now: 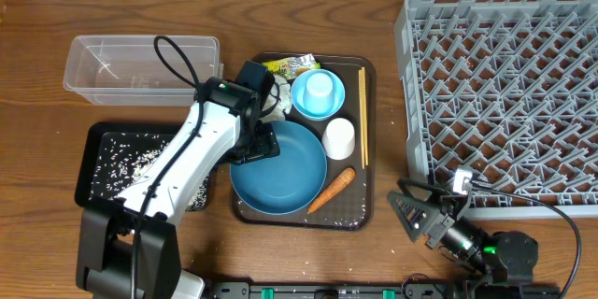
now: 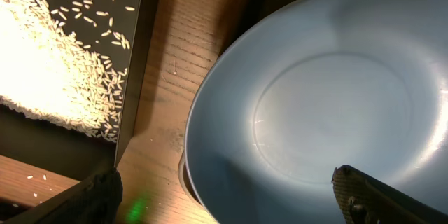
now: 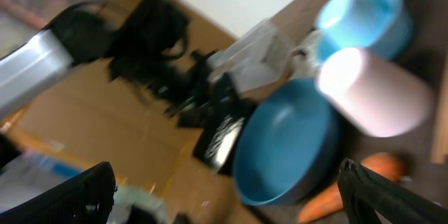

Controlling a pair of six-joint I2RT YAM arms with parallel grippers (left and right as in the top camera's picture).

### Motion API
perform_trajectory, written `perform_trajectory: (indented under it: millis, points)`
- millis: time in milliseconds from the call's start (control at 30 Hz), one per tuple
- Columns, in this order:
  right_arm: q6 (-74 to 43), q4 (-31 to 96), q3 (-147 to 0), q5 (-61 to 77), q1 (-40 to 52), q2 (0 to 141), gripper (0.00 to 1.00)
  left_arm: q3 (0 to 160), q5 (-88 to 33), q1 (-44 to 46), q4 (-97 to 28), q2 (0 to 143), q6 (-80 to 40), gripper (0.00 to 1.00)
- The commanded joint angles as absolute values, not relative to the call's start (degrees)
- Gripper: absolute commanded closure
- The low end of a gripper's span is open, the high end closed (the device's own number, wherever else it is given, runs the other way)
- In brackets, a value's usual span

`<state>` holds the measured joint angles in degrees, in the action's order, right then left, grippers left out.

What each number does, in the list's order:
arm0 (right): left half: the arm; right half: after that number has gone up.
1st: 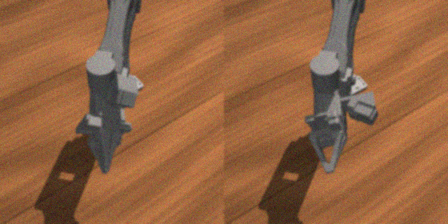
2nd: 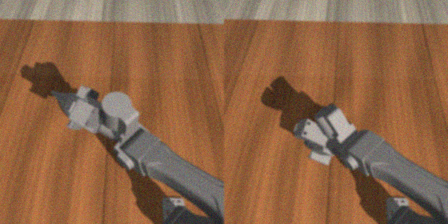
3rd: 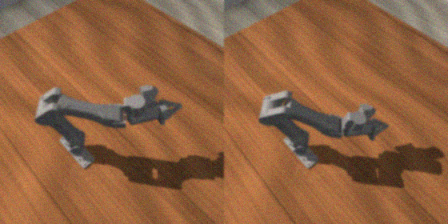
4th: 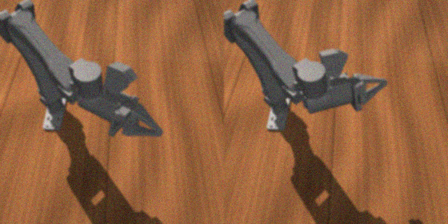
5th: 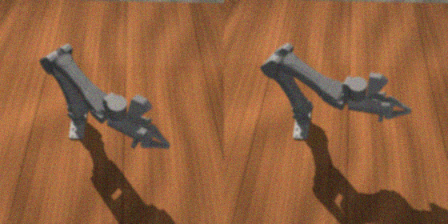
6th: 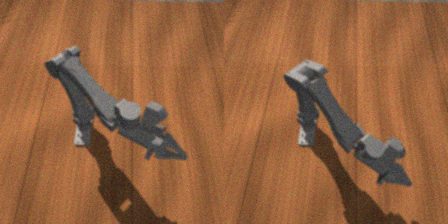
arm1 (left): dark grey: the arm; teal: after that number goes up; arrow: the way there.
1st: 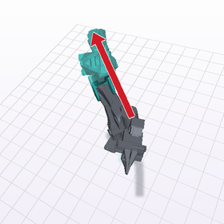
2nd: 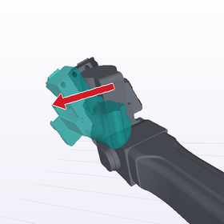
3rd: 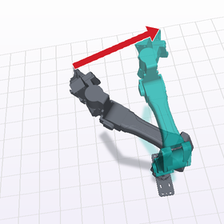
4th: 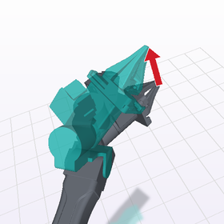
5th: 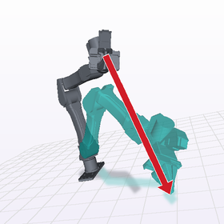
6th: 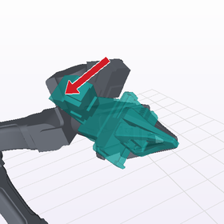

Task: Sort waste into correct bins and load items into the dishwasher rack
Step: 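Reach the right gripper toward the white cup on the middle tray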

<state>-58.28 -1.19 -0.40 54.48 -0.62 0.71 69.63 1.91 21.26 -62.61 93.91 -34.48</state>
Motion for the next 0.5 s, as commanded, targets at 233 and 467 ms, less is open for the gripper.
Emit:
perform_trajectory:
  millis: [233, 467]
  points:
    - [-66.1, -13.7, -9.0, 57.1, -0.8, 1.3, 0.01, 69.4, 3.0, 21.2, -62.7, 93.4, -33.9, 0.02]
    - [-48.1, 1.8, -26.1, 55.0, -0.8, 15.5, 0.01, 69.4, 3.0, 21.2, -62.7, 93.4, -33.9, 0.02]
